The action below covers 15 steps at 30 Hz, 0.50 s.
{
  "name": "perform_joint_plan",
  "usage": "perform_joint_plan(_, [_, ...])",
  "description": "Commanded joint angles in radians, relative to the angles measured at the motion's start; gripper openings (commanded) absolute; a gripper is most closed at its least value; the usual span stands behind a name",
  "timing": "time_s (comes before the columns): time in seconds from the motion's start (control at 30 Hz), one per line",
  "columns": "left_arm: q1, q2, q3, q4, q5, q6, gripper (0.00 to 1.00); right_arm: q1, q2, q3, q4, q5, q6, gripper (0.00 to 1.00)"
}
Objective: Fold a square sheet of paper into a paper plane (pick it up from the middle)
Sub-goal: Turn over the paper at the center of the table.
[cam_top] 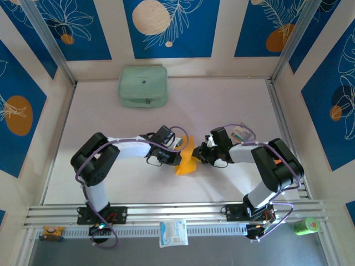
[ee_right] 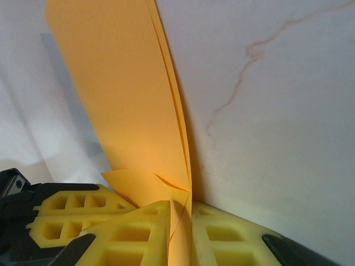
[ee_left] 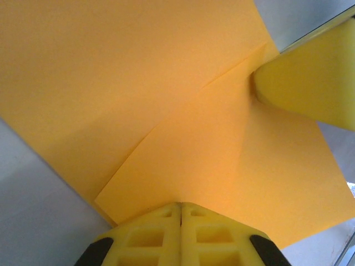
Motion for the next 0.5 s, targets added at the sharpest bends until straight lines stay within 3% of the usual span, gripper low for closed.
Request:
perform_joint_plan(0.0, [0.005, -0.008, -0.015, -0.023, -0.004, -0.007, 0.07, -0.02, 0.014, -0.02, 0.041, -0.04, -0.022, 0.17])
perform_joint_plan(0.47, [0.008, -0.006, -0.016, -0.024, 0.003, -0.001, 0.07, -0.036, 0.057, -0.012, 0.082, -0.095, -0.04, 0.16])
